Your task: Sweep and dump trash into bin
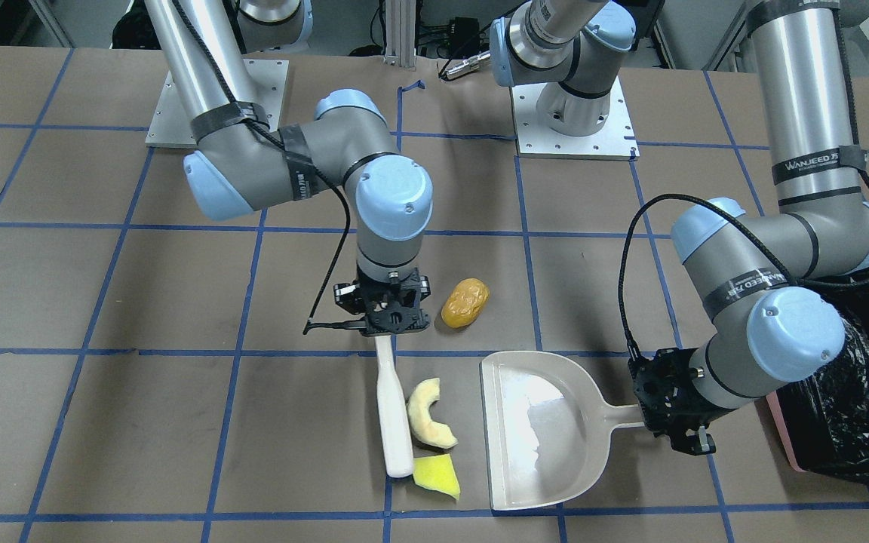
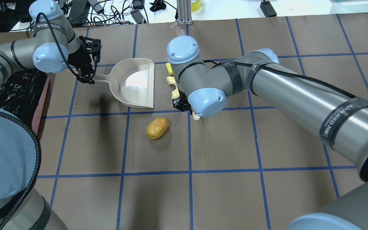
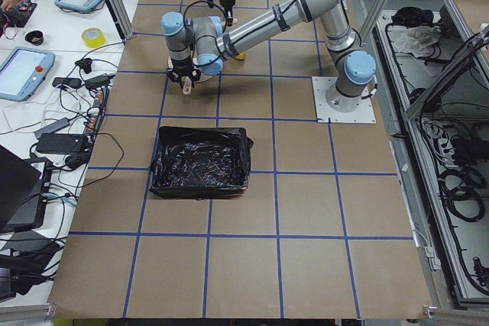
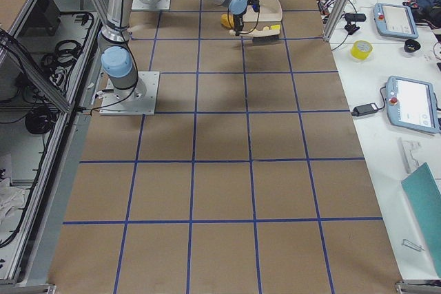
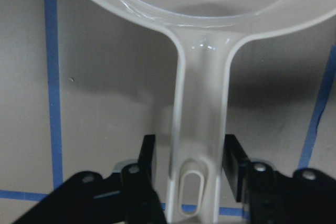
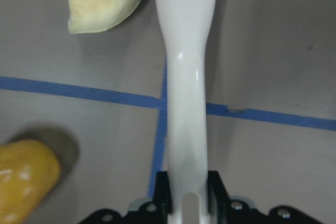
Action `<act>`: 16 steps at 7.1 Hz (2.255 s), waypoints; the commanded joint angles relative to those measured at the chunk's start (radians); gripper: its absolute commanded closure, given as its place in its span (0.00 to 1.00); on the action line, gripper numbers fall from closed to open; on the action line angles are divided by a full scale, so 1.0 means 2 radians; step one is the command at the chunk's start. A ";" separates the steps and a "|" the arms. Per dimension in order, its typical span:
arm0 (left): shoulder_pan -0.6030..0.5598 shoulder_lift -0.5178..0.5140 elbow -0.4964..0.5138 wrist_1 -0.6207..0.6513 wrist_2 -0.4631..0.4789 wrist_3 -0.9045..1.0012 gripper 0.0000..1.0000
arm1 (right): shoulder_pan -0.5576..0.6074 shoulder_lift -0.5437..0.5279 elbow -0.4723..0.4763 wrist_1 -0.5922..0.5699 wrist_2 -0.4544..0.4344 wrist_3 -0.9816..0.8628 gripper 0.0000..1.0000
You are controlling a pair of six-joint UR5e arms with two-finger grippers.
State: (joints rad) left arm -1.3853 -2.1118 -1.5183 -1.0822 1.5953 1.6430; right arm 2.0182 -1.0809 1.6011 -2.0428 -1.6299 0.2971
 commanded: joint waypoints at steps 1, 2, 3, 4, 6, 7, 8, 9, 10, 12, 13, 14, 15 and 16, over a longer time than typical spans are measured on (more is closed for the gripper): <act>0.000 0.001 0.000 0.000 0.000 0.000 0.76 | 0.056 0.039 -0.056 0.001 0.025 0.051 1.00; 0.000 0.003 0.001 0.000 0.000 -0.001 0.90 | 0.065 0.057 -0.083 0.001 0.066 0.066 1.00; 0.000 0.003 0.001 0.000 0.000 -0.001 0.95 | 0.078 0.075 -0.115 0.001 0.090 0.077 1.00; 0.000 0.003 0.001 0.000 0.000 -0.003 0.95 | 0.082 0.089 -0.144 0.002 0.091 0.081 1.00; 0.000 0.004 0.001 -0.001 0.000 -0.003 0.96 | 0.080 0.087 -0.158 0.023 0.085 0.074 1.00; 0.001 0.009 0.000 -0.003 0.001 0.004 1.00 | 0.075 0.059 -0.159 0.065 0.067 0.070 1.00; 0.008 0.018 -0.004 -0.012 0.004 0.011 1.00 | 0.060 0.025 -0.155 0.111 0.032 0.071 1.00; 0.025 0.030 -0.025 -0.014 0.006 0.040 1.00 | 0.041 0.000 -0.146 0.137 0.008 0.072 1.00; 0.038 0.043 -0.058 -0.003 0.007 0.085 1.00 | 0.026 -0.026 -0.133 0.174 0.004 0.074 1.00; 0.037 0.086 -0.109 0.005 0.021 0.093 1.00 | 0.002 -0.085 -0.072 0.210 0.004 0.091 1.00; 0.029 0.115 -0.139 0.005 0.059 0.090 1.00 | -0.007 -0.110 -0.022 0.205 0.004 0.110 1.00; 0.025 0.141 -0.166 0.007 0.084 0.091 1.00 | -0.007 -0.135 0.021 0.202 0.004 0.127 1.00; 0.025 0.164 -0.188 0.007 0.085 0.090 1.00 | -0.007 -0.160 0.050 0.200 0.004 0.139 1.00; 0.024 0.184 -0.218 0.008 0.085 0.083 1.00 | -0.007 -0.171 0.069 0.198 0.004 0.146 1.00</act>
State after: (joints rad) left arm -1.3345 -1.7977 -1.8857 -1.0678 1.7561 1.8199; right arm 2.0044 -1.3822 1.6781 -1.6420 -1.6214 0.5653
